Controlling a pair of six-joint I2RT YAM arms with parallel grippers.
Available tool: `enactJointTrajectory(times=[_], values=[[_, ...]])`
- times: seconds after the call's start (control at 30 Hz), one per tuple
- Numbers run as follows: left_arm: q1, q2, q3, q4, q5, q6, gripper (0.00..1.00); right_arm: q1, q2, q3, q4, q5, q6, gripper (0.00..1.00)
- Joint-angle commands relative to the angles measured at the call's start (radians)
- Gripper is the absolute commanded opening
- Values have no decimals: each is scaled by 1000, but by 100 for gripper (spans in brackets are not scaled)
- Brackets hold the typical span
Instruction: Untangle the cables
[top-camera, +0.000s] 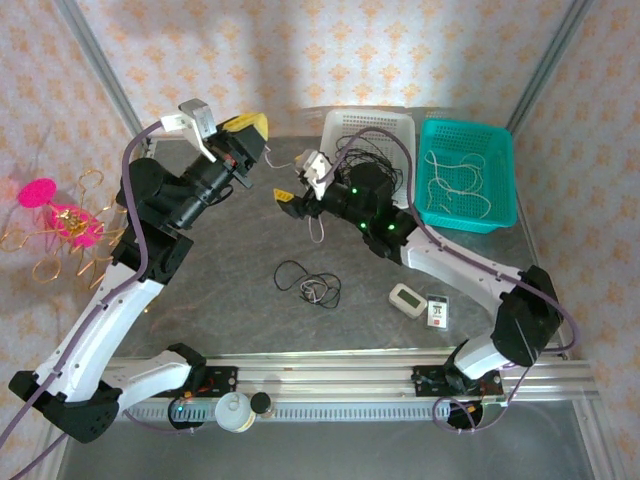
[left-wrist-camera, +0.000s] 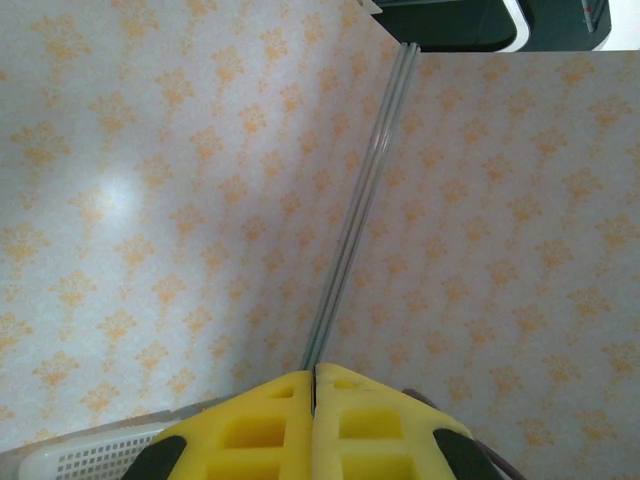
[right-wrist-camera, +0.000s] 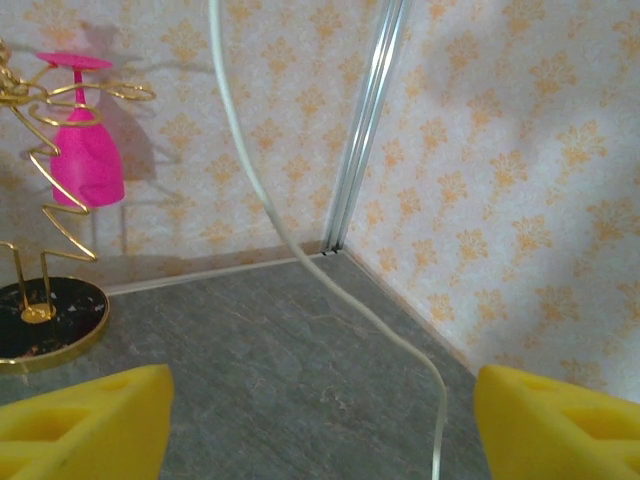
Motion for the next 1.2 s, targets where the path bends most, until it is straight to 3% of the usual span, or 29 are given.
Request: enactJointTrajectory(times=[0.0, 0.1, 0.33, 0.47, 0.53, 0.6, 0.77, 1.17], values=[[-13, -12, -10, 49, 16, -13, 0, -9, 26, 68, 42, -12, 49, 70], [-17, -9, -20, 59, 16, -21, 0, -16, 60, 108, 39, -23, 59, 63], [-33, -7, -22, 62, 13, -23, 0, -19, 129, 184, 45, -37, 65, 62], [-38, -13, -18, 50, 6, -11, 0, -22, 150, 218, 37, -59, 79, 55], [-38, -23, -6, 22, -33, 16, 0, -23, 143, 208, 26, -31, 92, 61], [-38, -38, 16, -17, -99, 44, 0, -25, 114, 153, 39, 3, 105, 76], [-38, -43, 76, -62, -131, 86, 0, -35, 40, 0, 149, 16, 110, 84], [-38, -45, 59, -38, -67, 42, 0, -49, 113, 187, 0, -263, 71, 67]])
